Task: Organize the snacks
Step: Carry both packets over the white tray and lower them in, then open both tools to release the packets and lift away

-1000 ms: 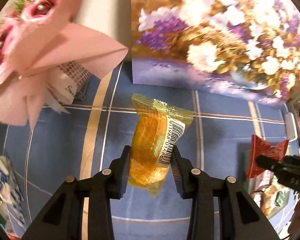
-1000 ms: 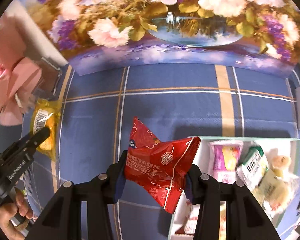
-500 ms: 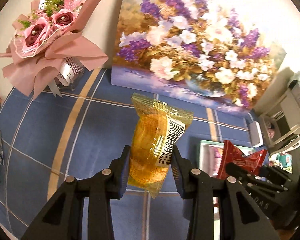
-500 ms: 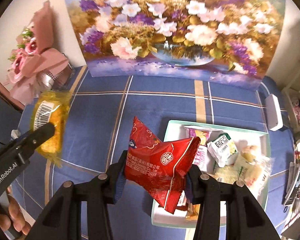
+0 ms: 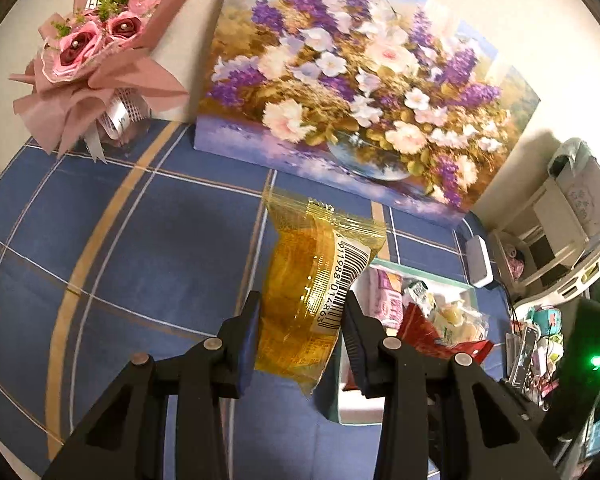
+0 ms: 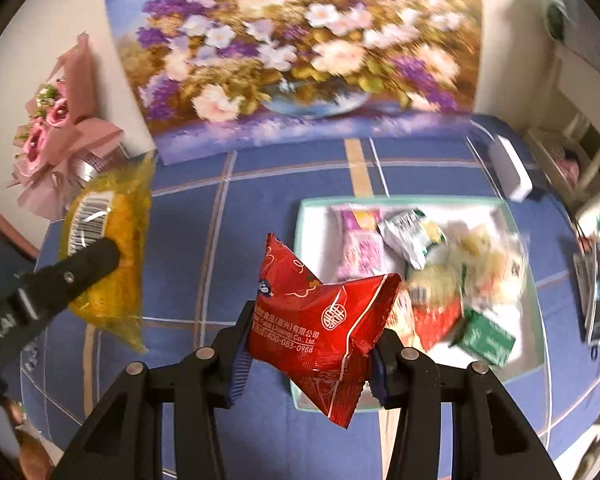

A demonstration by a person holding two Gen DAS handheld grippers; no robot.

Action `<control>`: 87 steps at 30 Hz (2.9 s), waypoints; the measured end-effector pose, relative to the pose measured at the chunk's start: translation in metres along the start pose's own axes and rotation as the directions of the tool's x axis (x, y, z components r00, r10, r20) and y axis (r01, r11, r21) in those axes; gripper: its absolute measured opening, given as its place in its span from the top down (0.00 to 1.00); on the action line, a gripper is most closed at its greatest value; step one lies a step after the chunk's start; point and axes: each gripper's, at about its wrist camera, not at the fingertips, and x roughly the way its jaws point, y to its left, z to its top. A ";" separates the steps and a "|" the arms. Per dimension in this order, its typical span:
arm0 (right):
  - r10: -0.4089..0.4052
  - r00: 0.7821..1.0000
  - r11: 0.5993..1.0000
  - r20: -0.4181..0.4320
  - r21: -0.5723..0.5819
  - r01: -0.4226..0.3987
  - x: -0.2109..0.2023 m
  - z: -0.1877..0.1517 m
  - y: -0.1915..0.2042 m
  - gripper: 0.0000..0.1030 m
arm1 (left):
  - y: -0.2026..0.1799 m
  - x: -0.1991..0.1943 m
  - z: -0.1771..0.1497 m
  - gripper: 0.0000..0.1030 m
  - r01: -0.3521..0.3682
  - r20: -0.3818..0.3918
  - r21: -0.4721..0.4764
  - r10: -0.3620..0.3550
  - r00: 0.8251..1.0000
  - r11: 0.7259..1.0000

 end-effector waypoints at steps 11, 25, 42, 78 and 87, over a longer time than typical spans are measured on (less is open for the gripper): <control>0.006 1.000 0.992 0.025 0.125 -0.009 -0.006 -0.002 -0.054 0.51 | -0.050 0.028 -0.019 0.61 0.045 -0.041 0.074 -0.042 0.998 0.996; -0.032 0.999 0.963 0.000 0.268 0.031 -0.002 -0.015 -0.126 0.50 | -0.079 0.067 -0.046 0.61 0.077 -0.168 0.120 -0.057 0.984 0.990; -0.020 0.982 0.955 -0.189 0.286 0.074 0.058 -0.037 -0.140 0.50 | -0.092 0.113 -0.076 0.61 0.097 -0.315 0.127 -0.052 0.948 0.987; 0.006 0.993 0.948 -0.121 0.317 0.033 0.037 -0.024 -0.149 0.43 | -0.089 0.104 -0.064 0.40 0.189 -0.329 0.034 -0.168 0.929 0.981; -0.005 0.998 0.949 -0.069 0.314 0.026 0.021 -0.018 -0.150 0.43 | -0.080 0.082 -0.049 0.39 0.136 -0.247 0.051 -0.120 0.962 0.989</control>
